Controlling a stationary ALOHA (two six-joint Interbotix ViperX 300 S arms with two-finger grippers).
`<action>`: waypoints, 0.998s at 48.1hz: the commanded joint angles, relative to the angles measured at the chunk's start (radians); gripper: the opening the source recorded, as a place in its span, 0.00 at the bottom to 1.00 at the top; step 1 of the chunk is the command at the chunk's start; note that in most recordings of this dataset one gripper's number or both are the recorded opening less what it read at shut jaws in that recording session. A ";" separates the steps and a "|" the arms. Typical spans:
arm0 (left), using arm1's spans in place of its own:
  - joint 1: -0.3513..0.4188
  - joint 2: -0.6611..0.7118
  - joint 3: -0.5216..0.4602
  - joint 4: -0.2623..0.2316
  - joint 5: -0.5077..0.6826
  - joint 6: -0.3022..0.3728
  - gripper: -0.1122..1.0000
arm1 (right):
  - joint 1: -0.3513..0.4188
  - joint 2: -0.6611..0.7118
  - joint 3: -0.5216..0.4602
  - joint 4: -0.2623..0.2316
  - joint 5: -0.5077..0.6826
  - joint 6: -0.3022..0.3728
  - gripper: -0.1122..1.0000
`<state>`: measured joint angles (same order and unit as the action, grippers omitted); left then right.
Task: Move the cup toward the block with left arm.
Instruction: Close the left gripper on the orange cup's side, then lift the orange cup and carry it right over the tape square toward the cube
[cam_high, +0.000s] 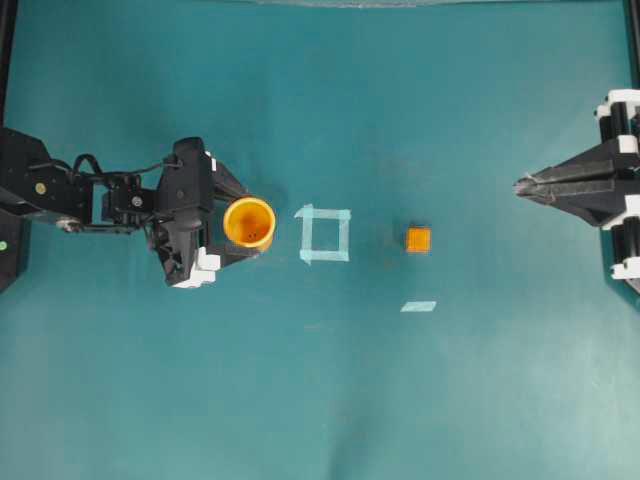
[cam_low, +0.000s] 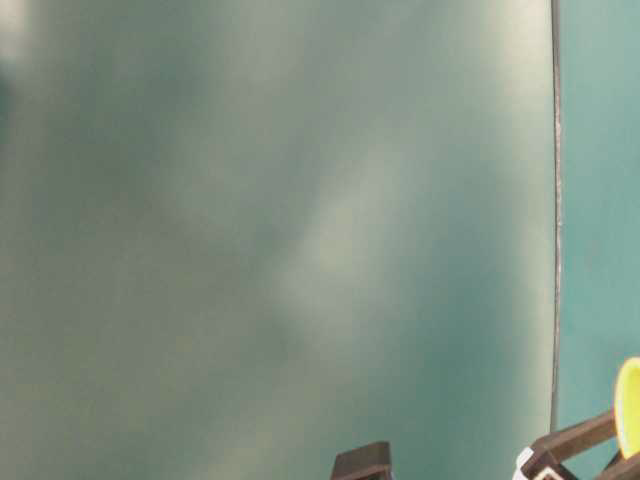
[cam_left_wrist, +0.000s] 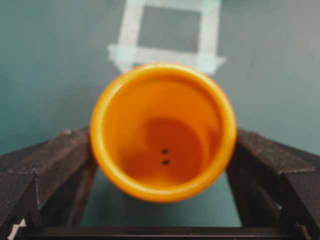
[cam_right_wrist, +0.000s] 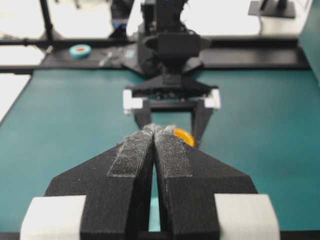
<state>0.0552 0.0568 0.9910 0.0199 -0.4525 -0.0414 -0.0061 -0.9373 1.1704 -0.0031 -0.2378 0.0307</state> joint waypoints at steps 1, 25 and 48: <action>0.000 0.000 -0.021 0.003 -0.008 0.002 0.84 | 0.000 0.003 -0.029 0.000 0.005 0.002 0.10; -0.014 0.012 -0.035 0.002 -0.006 0.003 0.71 | 0.000 0.003 -0.029 0.000 0.015 0.002 0.10; -0.015 -0.058 -0.133 0.003 -0.011 0.006 0.66 | 0.000 0.002 -0.031 0.000 0.015 0.005 0.10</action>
<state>0.0430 0.0322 0.8928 0.0199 -0.4571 -0.0368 -0.0061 -0.9388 1.1689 -0.0031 -0.2163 0.0322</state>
